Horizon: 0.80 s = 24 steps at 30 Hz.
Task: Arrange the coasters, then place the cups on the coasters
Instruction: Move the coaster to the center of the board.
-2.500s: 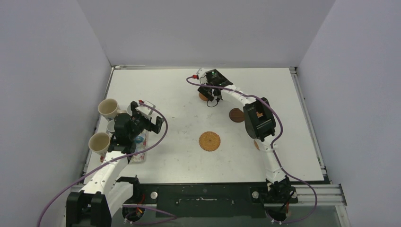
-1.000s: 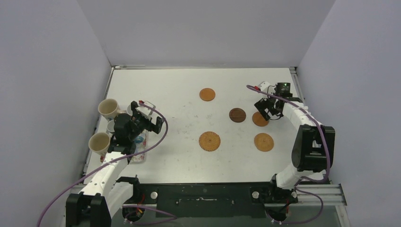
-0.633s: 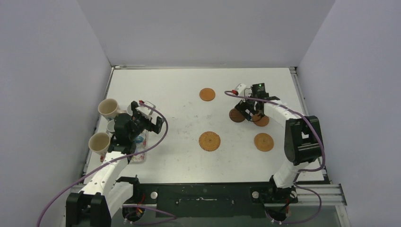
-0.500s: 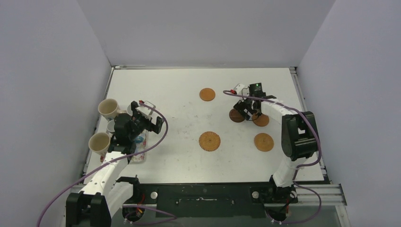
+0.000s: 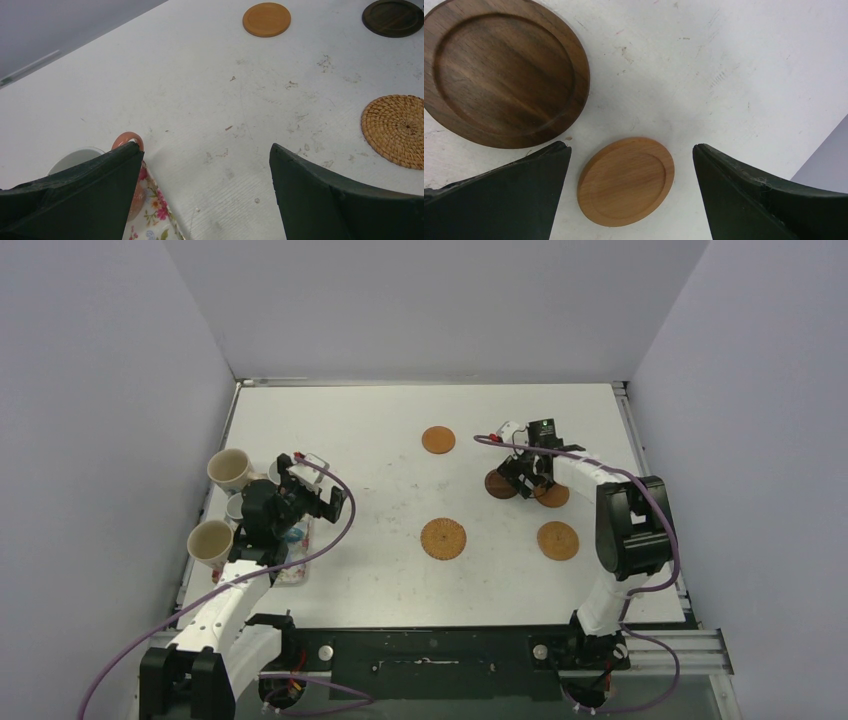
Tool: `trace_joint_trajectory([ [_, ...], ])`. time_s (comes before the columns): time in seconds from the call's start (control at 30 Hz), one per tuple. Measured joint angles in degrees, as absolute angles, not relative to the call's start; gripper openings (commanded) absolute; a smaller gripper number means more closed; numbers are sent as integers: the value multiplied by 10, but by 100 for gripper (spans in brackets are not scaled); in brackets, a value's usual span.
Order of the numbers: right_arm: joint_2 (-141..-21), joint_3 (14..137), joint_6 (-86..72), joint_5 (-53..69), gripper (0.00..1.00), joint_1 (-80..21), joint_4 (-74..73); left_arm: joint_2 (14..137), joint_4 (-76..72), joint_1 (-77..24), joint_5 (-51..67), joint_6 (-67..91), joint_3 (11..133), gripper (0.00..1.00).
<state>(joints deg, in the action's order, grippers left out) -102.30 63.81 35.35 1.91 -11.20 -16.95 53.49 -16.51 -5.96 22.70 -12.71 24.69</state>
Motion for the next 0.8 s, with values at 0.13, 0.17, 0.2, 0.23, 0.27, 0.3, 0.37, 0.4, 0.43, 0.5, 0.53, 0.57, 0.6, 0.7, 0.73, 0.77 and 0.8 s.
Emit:
trace_joint_trajectory([
  [0.13,-1023,634,354,19,100,-112,-172,535,-165,-60,227,-127,247,97],
  [0.17,-1023,633,354,19,100,-112,-172,535,-165,-60,227,-127,247,97],
  [0.2,-1023,632,354,19,100,-112,-172,535,-165,-60,227,-127,247,97],
  [0.23,-1023,632,354,19,100,-112,-172,535,-165,-60,227,-127,247,97],
  [0.27,-1023,632,354,19,100,-112,-172,535,-165,-60,227,-127,247,97],
  [0.3,-1023,632,354,20,100,-112,-172,535,-165,-60,227,-127,247,97],
  [0.37,-1023,632,354,20,100,-113,-172,535,-165,-60,227,-127,247,97],
  [0.4,-1023,632,354,20,100,-113,-172,535,-165,-60,227,-127,247,97],
  [0.43,-1023,632,353,20,100,-113,-172,535,-165,-60,227,-127,247,97],
  [0.5,-1023,632,353,20,100,-114,-172,535,-165,-60,227,-127,247,97],
  [0.53,-1024,632,353,20,100,-114,-172,535,-165,-60,227,-127,247,97],
  [0.57,-1025,632,353,21,100,-114,-171,535,-165,-60,227,-127,247,97],
  [0.6,-1028,632,353,22,100,-115,-171,535,-165,-60,227,-127,247,97],
  [0.7,-1031,633,353,21,100,-118,-170,535,-165,-60,227,-127,247,97],
  [0.73,-1032,633,353,20,100,-120,-169,535,-165,-60,227,-127,247,97],
  [0.77,-1032,633,353,19,100,-121,-168,535,-165,-60,227,-127,247,97],
  [0.8,-1032,633,353,19,100,-121,-168,535,-165,-60,227,-127,247,97],
])
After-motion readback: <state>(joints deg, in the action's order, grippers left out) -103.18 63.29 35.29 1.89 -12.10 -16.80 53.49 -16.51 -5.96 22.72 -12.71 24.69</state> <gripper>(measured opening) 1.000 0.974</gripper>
